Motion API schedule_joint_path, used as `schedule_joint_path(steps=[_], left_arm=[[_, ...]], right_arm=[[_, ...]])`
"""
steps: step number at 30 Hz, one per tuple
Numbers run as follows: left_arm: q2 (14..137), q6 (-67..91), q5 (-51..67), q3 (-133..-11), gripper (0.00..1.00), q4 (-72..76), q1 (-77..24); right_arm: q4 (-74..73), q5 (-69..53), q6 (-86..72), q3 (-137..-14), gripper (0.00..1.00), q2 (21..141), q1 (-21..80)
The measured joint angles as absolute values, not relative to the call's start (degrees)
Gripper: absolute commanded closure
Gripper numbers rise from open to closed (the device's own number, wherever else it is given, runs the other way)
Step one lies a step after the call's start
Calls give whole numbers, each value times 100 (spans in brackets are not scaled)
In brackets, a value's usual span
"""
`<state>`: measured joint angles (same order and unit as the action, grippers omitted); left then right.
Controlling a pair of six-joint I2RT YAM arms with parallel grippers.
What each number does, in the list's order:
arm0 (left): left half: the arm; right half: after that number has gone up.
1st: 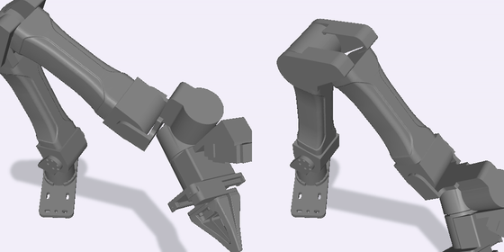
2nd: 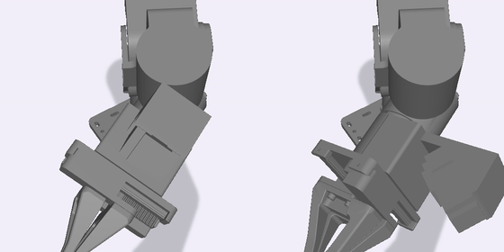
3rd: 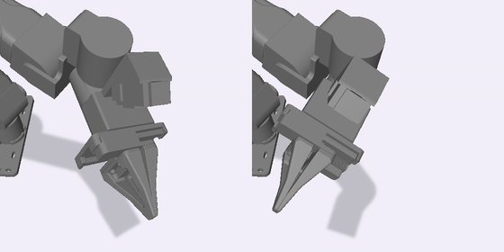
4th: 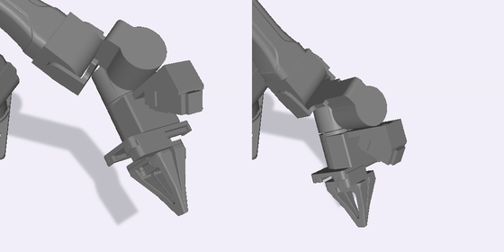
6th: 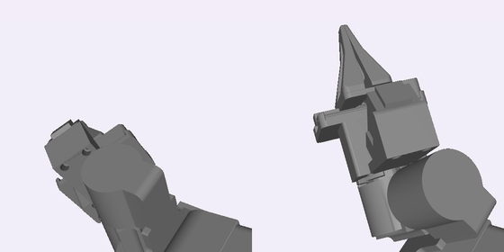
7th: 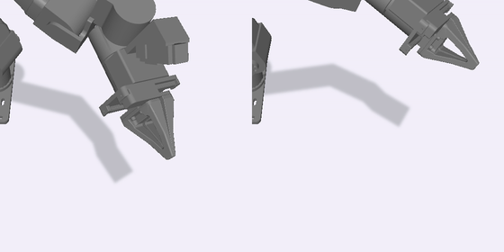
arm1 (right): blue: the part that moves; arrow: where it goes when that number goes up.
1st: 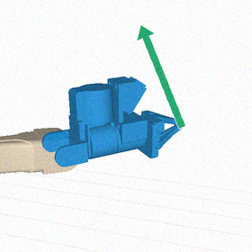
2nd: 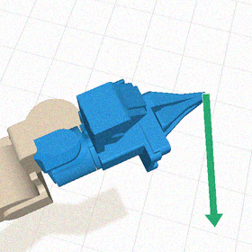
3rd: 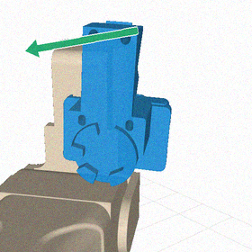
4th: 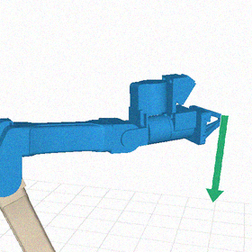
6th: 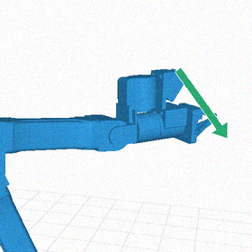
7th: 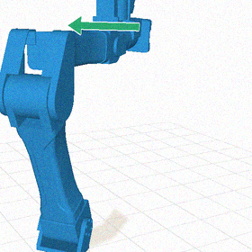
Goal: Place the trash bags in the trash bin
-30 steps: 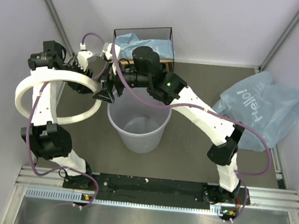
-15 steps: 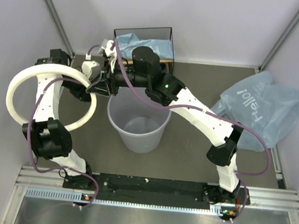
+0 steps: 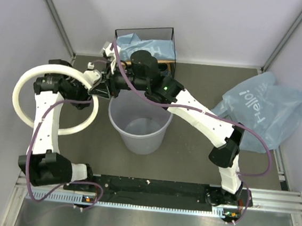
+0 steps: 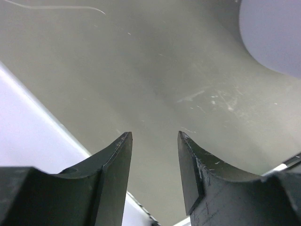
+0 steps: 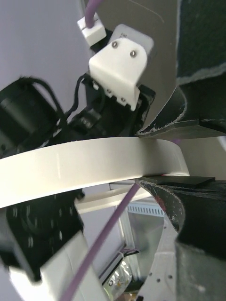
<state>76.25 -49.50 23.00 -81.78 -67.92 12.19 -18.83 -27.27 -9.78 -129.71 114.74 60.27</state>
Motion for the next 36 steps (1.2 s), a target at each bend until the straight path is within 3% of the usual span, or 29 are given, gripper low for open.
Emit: schedule_joint_path(steps=[16, 36], left_arm=[[6344, -5356, 679, -7046, 51, -5666, 552], [4703, -5400, 56, -6320, 43, -4831, 550]], right_arm=[[-2084, -1968, -1313, -12888, 100, 11474, 5933], [-1857, -2322, -1680, -12298, 100, 11024, 5874]])
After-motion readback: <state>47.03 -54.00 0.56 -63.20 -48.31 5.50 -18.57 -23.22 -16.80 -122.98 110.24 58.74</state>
